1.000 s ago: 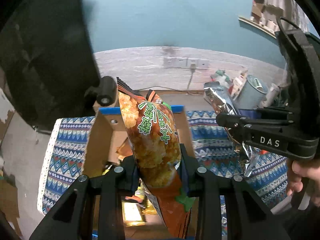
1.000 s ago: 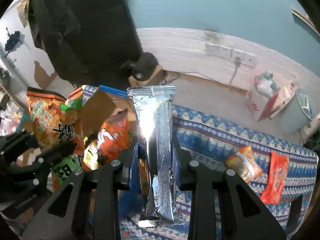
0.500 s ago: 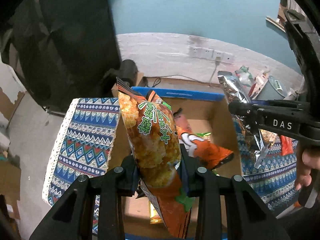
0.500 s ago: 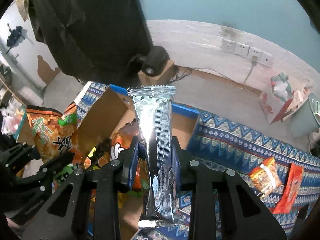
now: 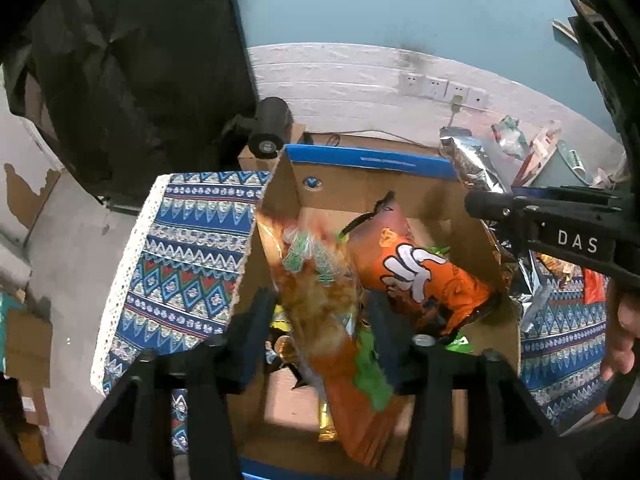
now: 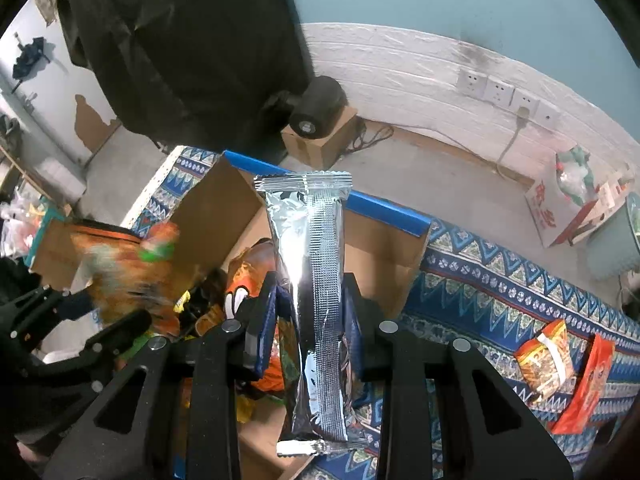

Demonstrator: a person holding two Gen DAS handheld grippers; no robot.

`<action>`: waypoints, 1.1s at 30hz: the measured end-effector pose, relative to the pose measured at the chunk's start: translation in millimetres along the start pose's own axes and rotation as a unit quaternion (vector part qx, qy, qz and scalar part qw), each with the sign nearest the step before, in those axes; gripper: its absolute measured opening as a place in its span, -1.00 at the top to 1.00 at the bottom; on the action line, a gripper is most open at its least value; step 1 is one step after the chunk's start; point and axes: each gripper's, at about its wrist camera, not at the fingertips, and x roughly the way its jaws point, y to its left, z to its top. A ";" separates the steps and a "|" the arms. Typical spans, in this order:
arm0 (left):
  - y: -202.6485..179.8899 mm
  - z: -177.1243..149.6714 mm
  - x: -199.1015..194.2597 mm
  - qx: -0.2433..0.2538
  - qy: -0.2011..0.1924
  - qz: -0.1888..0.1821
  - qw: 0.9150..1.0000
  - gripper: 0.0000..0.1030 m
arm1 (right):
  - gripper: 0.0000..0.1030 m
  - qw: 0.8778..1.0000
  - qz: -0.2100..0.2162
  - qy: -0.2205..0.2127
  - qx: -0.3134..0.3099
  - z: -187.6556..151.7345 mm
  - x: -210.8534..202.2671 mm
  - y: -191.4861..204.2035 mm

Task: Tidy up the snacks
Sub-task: 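Lower both snacks into the box and open both tools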

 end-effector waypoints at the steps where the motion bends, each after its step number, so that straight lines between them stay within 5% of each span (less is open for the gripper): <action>1: 0.5 0.2 -1.2 -0.001 -0.002 0.004 1.000 -0.31 | 0.45 1.000 0.001 0.000 -0.001 -0.2 0.2 0.7; 6: 2.6 1.5 -4.6 -0.004 -0.008 0.008 1.000 -0.40 | 0.41 1.000 0.003 -0.001 0.000 0.1 0.4 2.2; 15: -3.1 1.1 -5.3 -0.004 -0.004 -0.005 1.000 -0.43 | -0.02 1.000 0.000 -0.007 0.006 -3.4 -11.5 -3.4; 33: -66.2 2.4 -22.2 0.056 -0.018 -0.022 0.998 -0.53 | -0.45 0.998 -0.054 -0.032 0.029 -40.5 -65.3 -51.3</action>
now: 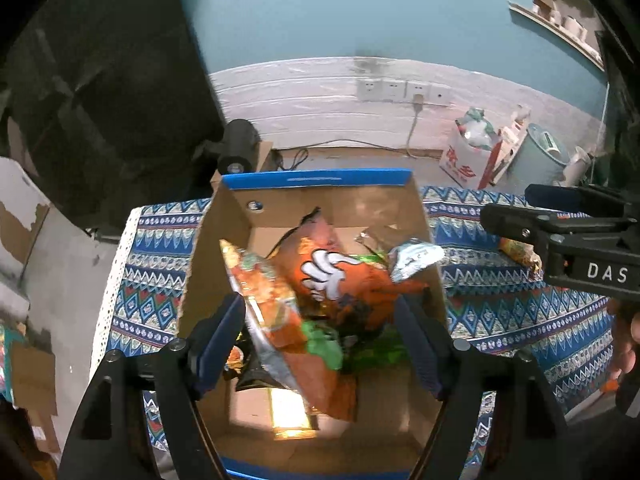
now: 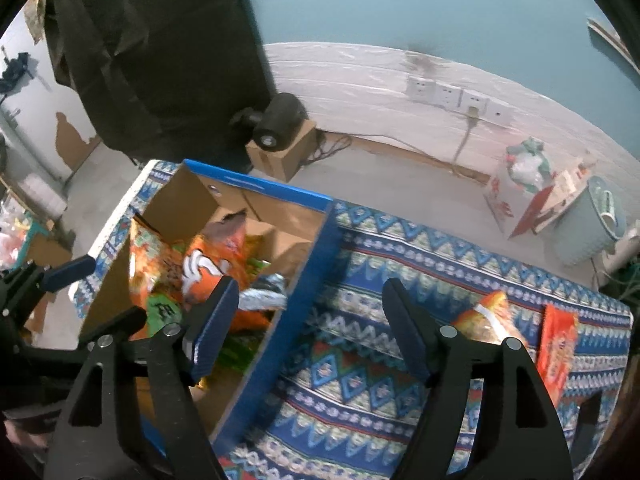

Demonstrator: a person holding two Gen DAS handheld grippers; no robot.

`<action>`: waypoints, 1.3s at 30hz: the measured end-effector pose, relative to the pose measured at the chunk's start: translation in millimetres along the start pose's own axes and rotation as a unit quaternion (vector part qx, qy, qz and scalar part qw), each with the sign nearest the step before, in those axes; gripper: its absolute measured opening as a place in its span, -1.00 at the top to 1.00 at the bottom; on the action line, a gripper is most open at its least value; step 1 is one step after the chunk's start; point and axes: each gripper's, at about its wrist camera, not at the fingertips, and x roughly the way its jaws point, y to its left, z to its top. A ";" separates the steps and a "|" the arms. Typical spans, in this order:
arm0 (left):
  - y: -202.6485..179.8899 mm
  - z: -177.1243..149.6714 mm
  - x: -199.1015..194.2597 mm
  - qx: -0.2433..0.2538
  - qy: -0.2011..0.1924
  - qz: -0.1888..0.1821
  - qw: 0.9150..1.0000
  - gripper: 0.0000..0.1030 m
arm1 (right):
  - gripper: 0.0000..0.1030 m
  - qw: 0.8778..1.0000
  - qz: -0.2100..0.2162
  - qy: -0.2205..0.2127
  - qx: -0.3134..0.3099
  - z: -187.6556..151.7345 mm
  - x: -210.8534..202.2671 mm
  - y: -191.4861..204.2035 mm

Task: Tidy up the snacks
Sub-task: 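Lower both snacks into the box and open both tools, then move both tools to the last two snacks on the tablecloth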

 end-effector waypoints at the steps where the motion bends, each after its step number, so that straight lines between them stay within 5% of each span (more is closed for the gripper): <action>1: -4.0 0.7 -0.1 0.003 0.000 -0.001 1.000 -0.53 | -0.45 1.000 -0.002 0.000 0.002 -2.6 -2.1 -4.3; 26: -130.1 10.2 8.9 0.085 0.034 -0.047 0.995 -0.60 | -0.49 0.990 -0.082 0.002 0.117 -79.2 -54.4 -153.6; 39: -194.6 27.3 34.2 0.117 0.073 -0.094 0.986 -0.68 | -0.49 0.984 -0.115 0.066 0.117 -97.4 -50.6 -216.9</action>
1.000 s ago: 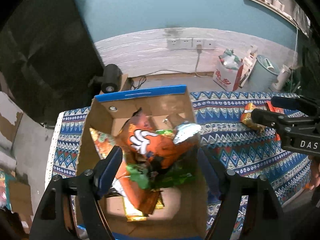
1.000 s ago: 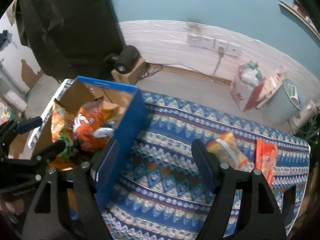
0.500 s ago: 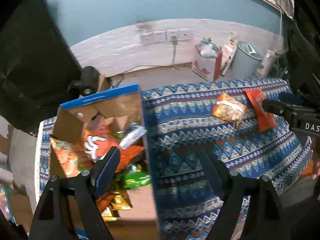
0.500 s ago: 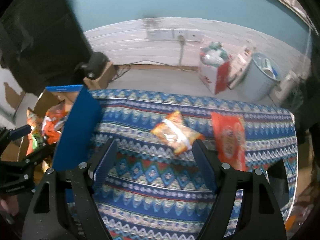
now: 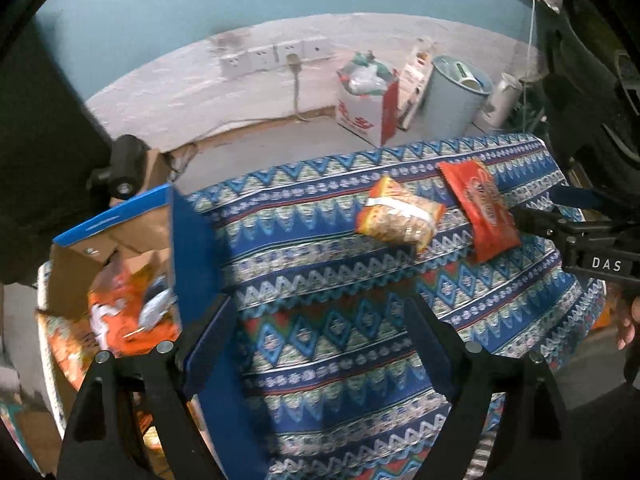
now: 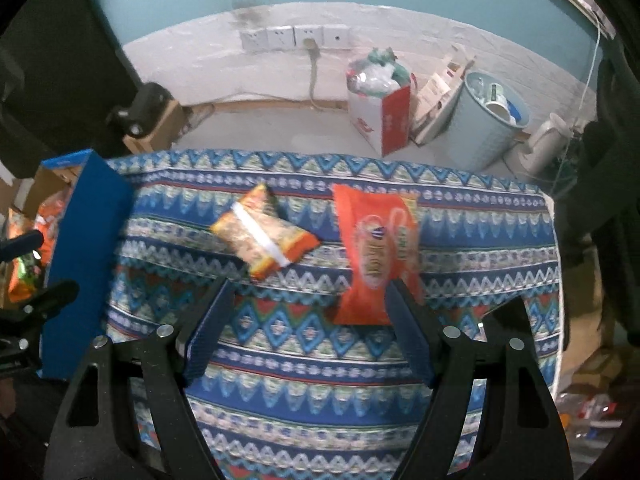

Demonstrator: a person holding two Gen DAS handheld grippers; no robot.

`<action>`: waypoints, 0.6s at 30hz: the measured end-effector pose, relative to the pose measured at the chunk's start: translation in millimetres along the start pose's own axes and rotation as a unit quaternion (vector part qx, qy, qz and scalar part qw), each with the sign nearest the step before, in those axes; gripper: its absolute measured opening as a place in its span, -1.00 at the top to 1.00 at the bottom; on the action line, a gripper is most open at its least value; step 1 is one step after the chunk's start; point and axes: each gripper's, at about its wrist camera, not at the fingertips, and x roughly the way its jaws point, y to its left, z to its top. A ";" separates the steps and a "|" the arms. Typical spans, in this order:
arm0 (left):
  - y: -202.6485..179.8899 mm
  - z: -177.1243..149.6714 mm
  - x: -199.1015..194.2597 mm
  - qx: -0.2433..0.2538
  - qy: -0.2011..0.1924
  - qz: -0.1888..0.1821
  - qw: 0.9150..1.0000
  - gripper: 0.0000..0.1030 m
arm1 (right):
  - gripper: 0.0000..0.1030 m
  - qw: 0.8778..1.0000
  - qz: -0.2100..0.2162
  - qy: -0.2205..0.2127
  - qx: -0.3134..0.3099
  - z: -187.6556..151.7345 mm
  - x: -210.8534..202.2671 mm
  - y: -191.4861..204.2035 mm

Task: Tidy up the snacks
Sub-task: 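Move both tools to the last two snacks on the tablecloth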

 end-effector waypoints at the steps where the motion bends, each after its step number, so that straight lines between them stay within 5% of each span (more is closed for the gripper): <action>1: -2.8 3.4 3.4 0.002 0.005 -0.005 1.000 -0.69 | -0.49 1.000 -0.002 0.005 -0.002 2.0 2.5 -4.0; 12: -36.4 47.4 60.2 0.027 0.035 -0.043 0.998 -0.70 | -0.50 0.997 0.006 0.072 0.016 16.6 62.4 -53.2; 18: -69.3 62.2 103.4 0.089 0.058 -0.053 0.993 -0.70 | -0.50 0.994 0.029 0.089 0.058 13.1 98.6 -74.3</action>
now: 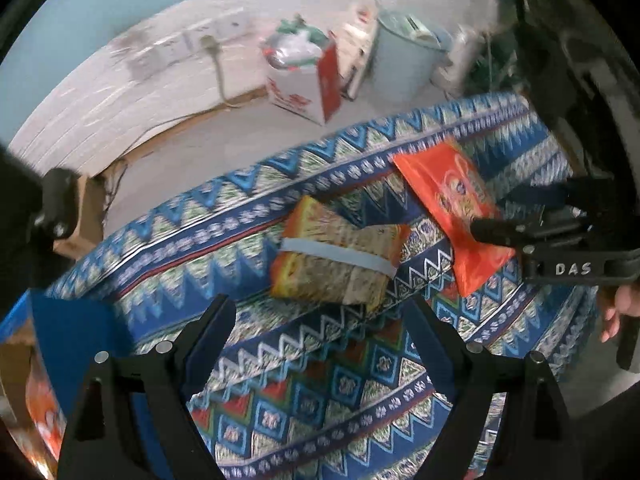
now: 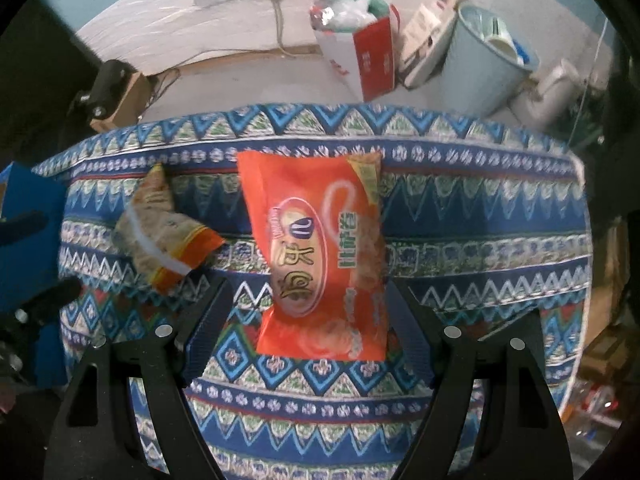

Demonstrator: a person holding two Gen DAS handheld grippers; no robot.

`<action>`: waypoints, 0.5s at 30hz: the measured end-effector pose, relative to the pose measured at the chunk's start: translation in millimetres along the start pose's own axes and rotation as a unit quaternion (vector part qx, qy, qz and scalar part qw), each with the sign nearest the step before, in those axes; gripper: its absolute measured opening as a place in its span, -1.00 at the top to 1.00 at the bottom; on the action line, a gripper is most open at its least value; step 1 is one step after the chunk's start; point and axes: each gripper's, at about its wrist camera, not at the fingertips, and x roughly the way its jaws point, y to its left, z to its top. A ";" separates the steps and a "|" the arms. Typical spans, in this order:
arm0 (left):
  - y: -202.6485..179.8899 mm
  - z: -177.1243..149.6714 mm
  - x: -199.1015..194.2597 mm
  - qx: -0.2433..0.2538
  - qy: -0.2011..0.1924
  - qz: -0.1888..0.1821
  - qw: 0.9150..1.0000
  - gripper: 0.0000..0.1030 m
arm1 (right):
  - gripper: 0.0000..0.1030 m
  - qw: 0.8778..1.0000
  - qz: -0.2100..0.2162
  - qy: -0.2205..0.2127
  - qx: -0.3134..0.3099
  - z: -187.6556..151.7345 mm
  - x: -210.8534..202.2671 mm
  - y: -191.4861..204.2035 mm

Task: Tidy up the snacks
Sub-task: 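Move both tools to the last two snacks on the tablecloth, then grasp the red-orange bag with the right tool while the left grasps the striped snack pack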

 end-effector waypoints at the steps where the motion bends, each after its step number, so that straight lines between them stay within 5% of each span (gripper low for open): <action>1: -2.7 3.2 6.7 0.006 0.005 0.000 1.000 -0.70 | -0.50 1.000 0.007 0.001 0.004 0.8 2.5 -2.3; 9: -3.8 20.5 42.9 -0.015 0.040 -0.039 0.998 -0.70 | -0.50 0.999 0.023 0.012 0.020 8.6 26.1 -15.5; 15: 0.4 27.5 65.8 -0.040 0.049 -0.031 0.998 -0.73 | -0.51 1.000 0.000 0.024 0.007 8.4 41.6 -13.0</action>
